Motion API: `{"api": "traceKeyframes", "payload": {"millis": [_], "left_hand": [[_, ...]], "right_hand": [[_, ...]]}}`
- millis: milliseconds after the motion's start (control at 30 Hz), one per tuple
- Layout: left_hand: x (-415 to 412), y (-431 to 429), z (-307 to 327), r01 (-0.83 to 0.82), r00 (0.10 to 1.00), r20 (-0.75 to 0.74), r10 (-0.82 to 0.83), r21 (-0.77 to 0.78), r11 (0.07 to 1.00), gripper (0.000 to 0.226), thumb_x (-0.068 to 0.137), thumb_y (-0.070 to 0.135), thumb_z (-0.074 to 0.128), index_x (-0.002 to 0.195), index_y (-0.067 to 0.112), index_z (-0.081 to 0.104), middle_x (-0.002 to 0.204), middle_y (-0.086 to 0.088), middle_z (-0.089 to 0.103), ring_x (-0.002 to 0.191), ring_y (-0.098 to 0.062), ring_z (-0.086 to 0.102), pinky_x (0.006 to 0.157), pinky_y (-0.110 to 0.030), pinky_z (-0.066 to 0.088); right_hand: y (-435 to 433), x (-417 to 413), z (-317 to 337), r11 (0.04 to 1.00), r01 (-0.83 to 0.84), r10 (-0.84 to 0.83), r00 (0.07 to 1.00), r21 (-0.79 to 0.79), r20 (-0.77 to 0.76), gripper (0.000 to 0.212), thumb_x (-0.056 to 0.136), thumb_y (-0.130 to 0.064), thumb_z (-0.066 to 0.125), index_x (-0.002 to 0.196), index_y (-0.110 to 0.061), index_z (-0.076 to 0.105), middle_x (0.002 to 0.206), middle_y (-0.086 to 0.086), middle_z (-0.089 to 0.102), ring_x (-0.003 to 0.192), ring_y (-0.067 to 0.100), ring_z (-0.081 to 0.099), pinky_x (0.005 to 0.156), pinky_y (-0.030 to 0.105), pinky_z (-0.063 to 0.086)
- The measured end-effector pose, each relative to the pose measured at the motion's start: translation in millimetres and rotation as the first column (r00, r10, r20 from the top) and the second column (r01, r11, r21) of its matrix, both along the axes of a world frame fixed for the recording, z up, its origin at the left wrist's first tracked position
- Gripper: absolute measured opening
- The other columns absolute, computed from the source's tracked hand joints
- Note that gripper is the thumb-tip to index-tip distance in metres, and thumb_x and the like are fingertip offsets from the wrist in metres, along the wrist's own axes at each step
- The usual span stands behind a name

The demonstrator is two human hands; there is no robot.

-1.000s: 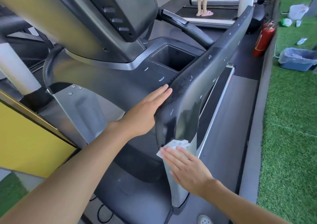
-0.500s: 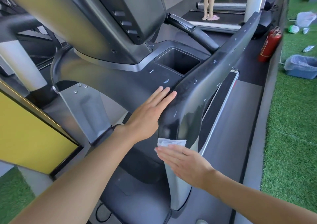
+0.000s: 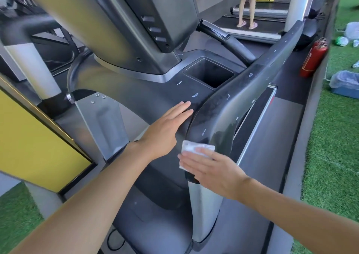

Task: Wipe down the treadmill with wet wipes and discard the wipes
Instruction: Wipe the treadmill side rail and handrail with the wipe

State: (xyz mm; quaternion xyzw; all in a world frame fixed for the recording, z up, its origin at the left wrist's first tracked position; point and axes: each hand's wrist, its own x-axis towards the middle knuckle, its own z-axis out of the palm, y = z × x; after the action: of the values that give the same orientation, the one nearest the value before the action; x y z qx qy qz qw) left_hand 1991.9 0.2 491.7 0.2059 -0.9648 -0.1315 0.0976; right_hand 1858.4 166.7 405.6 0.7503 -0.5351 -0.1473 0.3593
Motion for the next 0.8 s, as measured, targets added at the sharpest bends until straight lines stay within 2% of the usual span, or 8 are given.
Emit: {"api": "traceKeyframes", "payload": {"millis": [67,133,267,400,500,567,633,800], "left_hand": [[-0.9,-1.8,-0.1,-0.006,1.0,-0.013,0.007,0.037,0.999,0.092,0.077,-0.027,0.03,0.155,0.023,0.027,0.163,0.023,0.005,0.147,0.009,-0.003,0.114,-0.015,0.019],[-0.5,-2.2,-1.3,-0.011,1.0,-0.026,0.013,0.069,0.998,0.089,0.08,-0.027,0.03,0.155,0.022,0.028,0.163,0.022,0.008,0.147,0.009,-0.001,0.115,-0.012,0.012],[-1.0,-3.1,-2.1,-0.017,0.999,-0.046,0.022,0.108,0.994,0.09,0.079,-0.027,0.028,0.154,0.022,0.03,0.162,0.022,0.009,0.147,0.009,0.0,0.118,-0.015,0.008],[-1.5,-2.6,-2.2,-0.018,0.998,-0.052,0.024,0.109,0.994,0.092,0.077,-0.027,0.027,0.154,0.024,0.029,0.161,0.024,0.008,0.146,0.01,-0.001,0.118,-0.016,0.008],[-2.1,-3.3,-1.8,-0.021,0.997,-0.065,0.029,0.131,0.991,0.085,0.082,-0.025,0.027,0.153,0.02,0.031,0.16,0.023,0.011,0.147,0.009,0.002,0.12,-0.017,0.009],[-3.0,-4.6,-3.1,-0.012,0.995,-0.092,0.024,0.135,0.991,0.077,0.086,-0.022,0.026,0.152,0.017,0.034,0.16,0.02,0.014,0.148,0.006,0.005,0.121,-0.02,0.01],[-3.1,-5.3,-5.4,-0.006,0.994,-0.108,0.021,0.137,0.991,0.073,0.089,-0.021,0.027,0.152,0.016,0.034,0.159,0.02,0.015,0.148,0.006,0.007,0.121,-0.02,0.01],[-4.4,-4.7,-7.7,-0.016,0.99,-0.135,0.037,0.155,0.988,0.061,0.096,-0.012,0.03,0.149,0.018,0.041,0.159,0.022,0.017,0.146,0.01,0.006,0.116,-0.011,0.007]], "right_hand": [[-14.8,-6.9,25.1,0.987,0.138,-0.116,0.965,-0.08,0.236,0.059,0.104,-0.037,0.024,0.158,-0.014,0.019,0.167,0.005,0.012,0.154,0.023,0.007,0.125,0.044,0.006],[-18.5,-9.2,33.4,0.98,0.185,-0.151,0.927,-0.068,0.344,0.059,0.104,-0.038,0.024,0.158,-0.013,0.022,0.166,0.006,0.013,0.154,0.024,0.008,0.124,0.045,0.008],[0.0,-8.4,9.8,0.995,0.026,-0.044,0.982,0.097,0.183,0.064,0.104,-0.043,0.02,0.159,-0.011,0.01,0.167,0.006,0.006,0.154,0.027,-0.005,0.124,0.047,-0.003],[1.2,-20.5,13.4,0.98,-0.065,0.06,0.998,0.189,0.031,0.061,0.105,-0.041,0.012,0.159,-0.014,0.009,0.168,0.003,0.004,0.154,0.023,-0.005,0.124,0.044,-0.002],[-19.3,-27.8,36.0,0.998,0.013,-0.027,0.976,0.063,0.214,0.058,0.105,-0.041,0.019,0.157,-0.016,0.023,0.165,0.001,0.019,0.153,0.02,0.01,0.124,0.042,0.009],[-32.8,-31.5,53.6,0.988,0.152,-0.122,0.874,-0.027,0.47,0.055,0.103,-0.038,0.026,0.152,-0.015,0.038,0.16,0.002,0.033,0.149,0.02,0.026,0.123,0.042,0.016],[-36.1,-31.2,58.5,0.975,0.218,-0.147,0.787,-0.046,0.6,0.055,0.103,-0.037,0.028,0.149,-0.012,0.043,0.159,0.004,0.036,0.149,0.022,0.029,0.123,0.044,0.016],[-6.9,-16.7,24.6,0.996,0.087,-0.09,0.895,0.027,0.437,0.062,0.104,-0.044,0.024,0.157,-0.012,0.027,0.166,0.004,0.016,0.154,0.023,0.009,0.124,0.045,0.009]]}}
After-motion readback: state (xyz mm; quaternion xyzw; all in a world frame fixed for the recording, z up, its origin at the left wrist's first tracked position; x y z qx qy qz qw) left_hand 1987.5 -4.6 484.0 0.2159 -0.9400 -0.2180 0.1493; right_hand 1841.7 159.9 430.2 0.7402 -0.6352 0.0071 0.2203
